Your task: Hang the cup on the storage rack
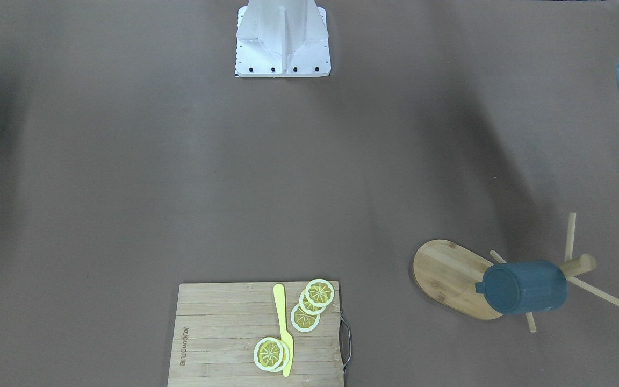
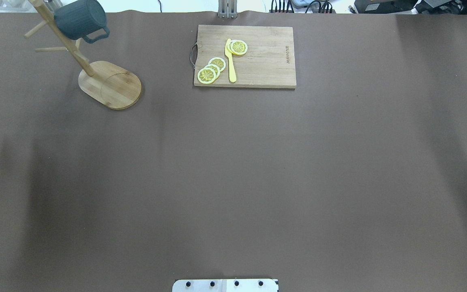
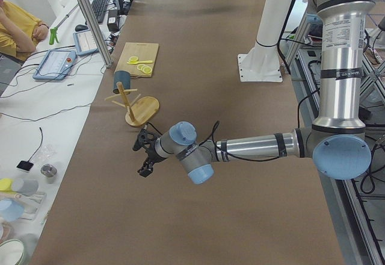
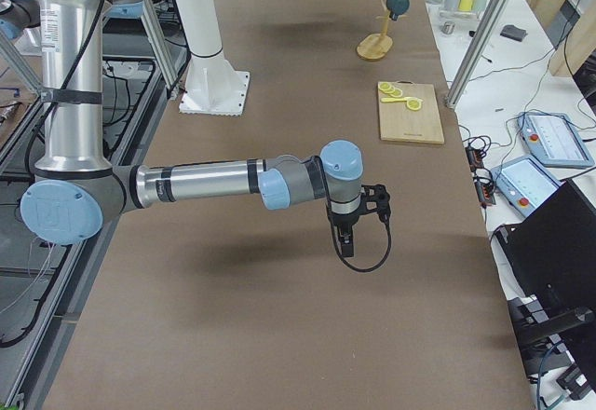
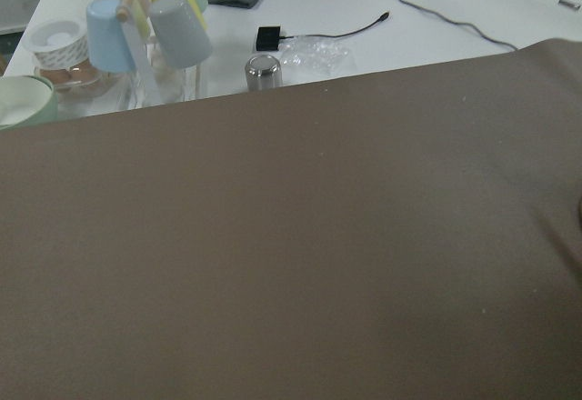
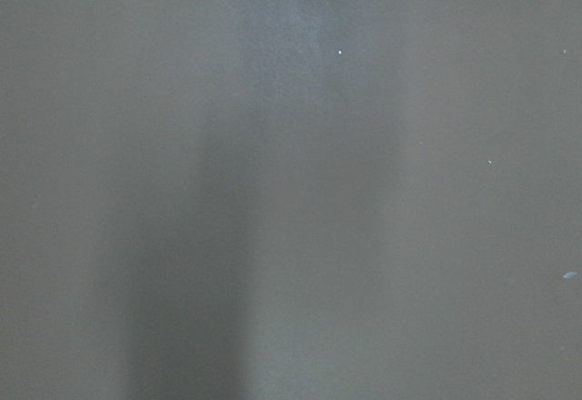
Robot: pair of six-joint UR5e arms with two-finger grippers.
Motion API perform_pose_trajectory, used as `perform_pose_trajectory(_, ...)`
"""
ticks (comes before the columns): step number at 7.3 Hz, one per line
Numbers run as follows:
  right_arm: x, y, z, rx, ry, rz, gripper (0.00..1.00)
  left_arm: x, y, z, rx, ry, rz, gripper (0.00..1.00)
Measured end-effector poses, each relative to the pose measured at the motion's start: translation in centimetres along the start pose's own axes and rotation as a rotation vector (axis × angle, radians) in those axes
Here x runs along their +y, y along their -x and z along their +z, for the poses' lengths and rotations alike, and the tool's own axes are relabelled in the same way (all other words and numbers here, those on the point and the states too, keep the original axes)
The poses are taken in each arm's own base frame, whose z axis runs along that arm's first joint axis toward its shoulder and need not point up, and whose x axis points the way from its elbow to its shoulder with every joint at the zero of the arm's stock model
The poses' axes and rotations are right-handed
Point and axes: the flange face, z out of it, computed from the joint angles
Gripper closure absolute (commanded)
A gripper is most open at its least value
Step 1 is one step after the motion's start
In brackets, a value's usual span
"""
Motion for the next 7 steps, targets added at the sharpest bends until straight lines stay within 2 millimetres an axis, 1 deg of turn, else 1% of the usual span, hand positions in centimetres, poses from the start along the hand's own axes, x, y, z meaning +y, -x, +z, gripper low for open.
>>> perform_pose_trajectory(1, 0.8, -1.0, 0.0, 0.002, 0.003, 0.003, 0.0, -1.3, -0.8, -2.1, 0.033, 0.093, -0.041, 0.02)
perform_pose_trajectory(2, 1.6, -1.7, 0.1, 0.001, 0.01, 0.008, 0.0, -2.3, -2.4, -4.3, 0.054, 0.173, -0.092, 0.02)
perform_pose_trajectory(3, 2.3, -2.2, 0.3, -0.001, 0.019, 0.004, 0.0, -2.7, -3.9, -5.9, 0.048, 0.246, -0.142, 0.02)
perform_pose_trajectory(4, 2.8, -2.5, 0.5, -0.002, 0.028, -0.007, 0.0, -2.1, -4.7, -7.0, 0.033, 0.315, -0.166, 0.02)
perform_pose_trajectory(5, 3.2, -2.9, 0.6, -0.007, 0.035, -0.009, 0.0, 0.0, -4.2, -7.4, 0.023, 0.375, -0.145, 0.02)
perform_pose_trajectory(6, 3.6, -3.4, 0.2, -0.021, 0.039, 0.006, 0.0, 2.6, -3.1, -7.6, 0.025, 0.416, -0.092, 0.02)
perform_pose_trajectory(7, 3.8, -3.9, -0.4, -0.041, 0.047, 0.022, 0.0, 4.4, -2.4, -7.8, 0.031, 0.43, -0.046, 0.02)
